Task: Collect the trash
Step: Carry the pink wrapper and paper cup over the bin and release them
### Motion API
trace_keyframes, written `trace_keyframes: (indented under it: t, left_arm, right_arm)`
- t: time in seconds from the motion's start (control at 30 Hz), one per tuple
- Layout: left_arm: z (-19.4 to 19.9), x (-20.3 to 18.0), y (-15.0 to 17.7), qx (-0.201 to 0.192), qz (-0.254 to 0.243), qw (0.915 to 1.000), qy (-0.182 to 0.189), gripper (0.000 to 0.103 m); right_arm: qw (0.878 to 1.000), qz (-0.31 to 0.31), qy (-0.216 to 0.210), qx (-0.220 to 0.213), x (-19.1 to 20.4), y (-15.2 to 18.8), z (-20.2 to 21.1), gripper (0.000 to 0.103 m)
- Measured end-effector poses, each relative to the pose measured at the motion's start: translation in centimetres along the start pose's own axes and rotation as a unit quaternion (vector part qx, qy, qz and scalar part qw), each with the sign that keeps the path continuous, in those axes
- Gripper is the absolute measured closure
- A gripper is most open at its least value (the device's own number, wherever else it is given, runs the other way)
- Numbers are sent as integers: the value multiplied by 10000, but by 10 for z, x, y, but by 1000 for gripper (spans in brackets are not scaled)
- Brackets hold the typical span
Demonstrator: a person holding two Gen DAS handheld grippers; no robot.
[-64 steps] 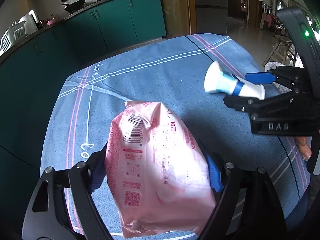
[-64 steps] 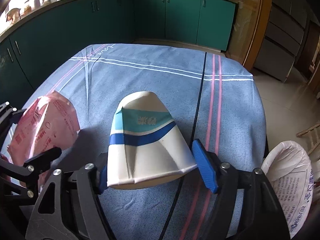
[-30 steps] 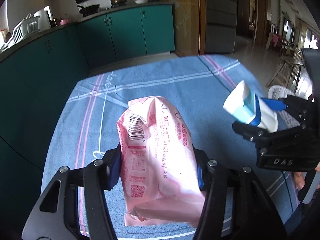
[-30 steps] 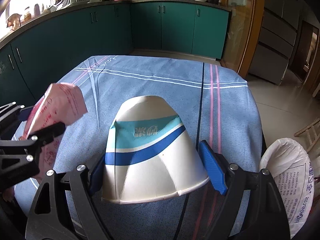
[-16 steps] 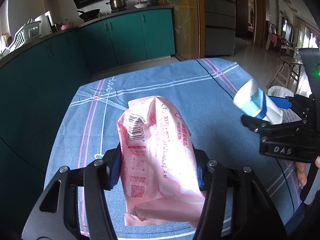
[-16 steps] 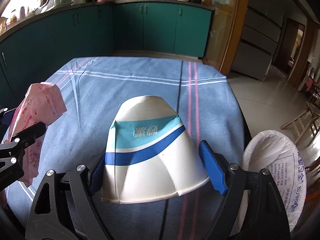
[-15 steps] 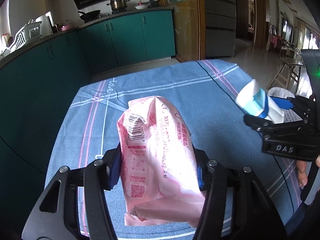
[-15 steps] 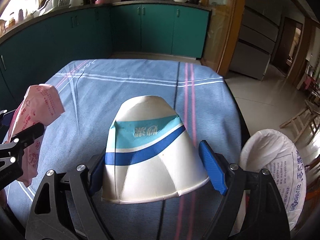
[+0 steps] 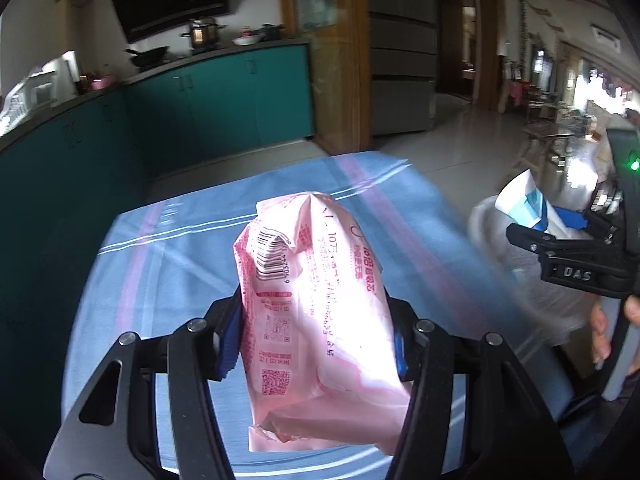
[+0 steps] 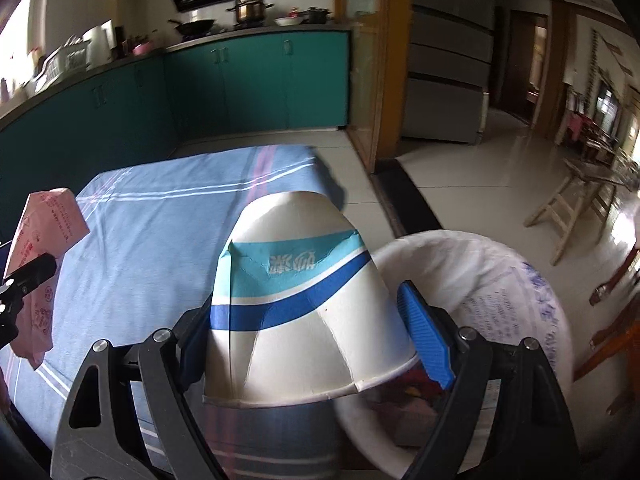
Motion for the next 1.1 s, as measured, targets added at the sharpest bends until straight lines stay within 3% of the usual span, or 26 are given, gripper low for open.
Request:
trace_keyframes:
  t: [0.2, 0.33, 0.5, 0.6, 0.83, 1.1]
  left_arm:
    - [-4, -97, -42, -195, -363, 9972, 626, 46]
    - [-18, -166, -58, -78, -437, 9925, 1138, 46]
    - [-48, -235, -49, 238, -717, 9863, 1468, 45]
    - [-67, -263, -34, 458, -995, 9838, 1420, 39]
    - [-73, -244, -21, 458, -885, 9886, 1132, 18]
    - [-45, -177, -35, 54, -500, 9979, 414, 11]
  right_arm:
    - [9934, -670, 825, -423, -103, 3, 44, 20]
    - [9845, -1059, 1239, -643, -154, 13, 68, 20]
    - [9751, -1438, 1604, -536, -192, 28, 72, 20]
    - [9723, -1614, 1642, -398, -200, 35, 68, 20]
    - [9789, -1434, 1417, -320, -185, 33, 57, 20]
    - [9829, -1177, 1390, -283, -164, 28, 53, 17]
Point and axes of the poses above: each gripper's, at about its wrist camera, not at the fingertips, and z roughly against the way its jaws point, x to its left, y to its underside, the point moved 10 cm from there along -z, roughly the way its jaws point, and after that the axes turned 4 degrees about -y, right-handed, at the moved point
